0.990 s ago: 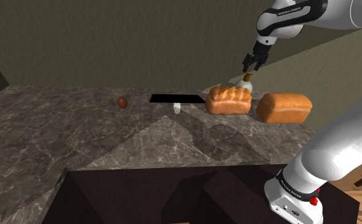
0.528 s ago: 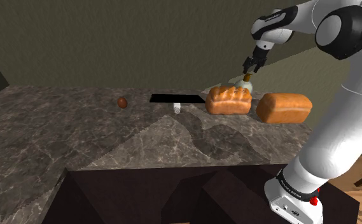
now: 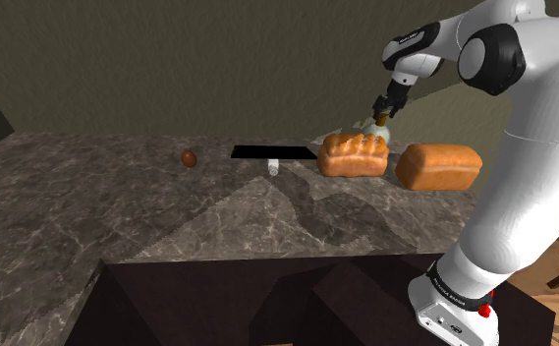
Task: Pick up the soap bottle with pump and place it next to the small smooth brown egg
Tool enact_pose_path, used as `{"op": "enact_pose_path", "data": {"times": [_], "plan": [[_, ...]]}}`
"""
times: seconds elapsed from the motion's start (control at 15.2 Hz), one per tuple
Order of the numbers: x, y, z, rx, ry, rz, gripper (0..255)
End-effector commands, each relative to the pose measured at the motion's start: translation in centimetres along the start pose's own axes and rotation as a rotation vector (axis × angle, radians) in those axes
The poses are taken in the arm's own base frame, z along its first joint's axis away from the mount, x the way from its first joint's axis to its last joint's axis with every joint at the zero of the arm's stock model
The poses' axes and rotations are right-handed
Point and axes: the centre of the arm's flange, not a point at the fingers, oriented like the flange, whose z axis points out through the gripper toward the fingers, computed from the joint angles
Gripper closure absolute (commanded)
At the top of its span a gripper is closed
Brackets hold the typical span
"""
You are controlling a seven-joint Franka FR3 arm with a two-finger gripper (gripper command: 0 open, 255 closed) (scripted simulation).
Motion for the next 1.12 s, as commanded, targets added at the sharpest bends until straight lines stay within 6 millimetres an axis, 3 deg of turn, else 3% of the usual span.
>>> {"op": "enact_pose_path", "data": {"times": [0.0, 0.53, 0.59, 1.06], "plan": [[-0.01, 0.02, 1.11, 0.0, 0.0, 0.0, 0], [-0.01, 0.02, 1.42, 0.0, 0.0, 0.0, 0], [-0.01, 0.02, 1.42, 0.0, 0.0, 0.0, 255], [-0.03, 0.03, 1.39, 0.0, 0.0, 0.0, 255]]}}
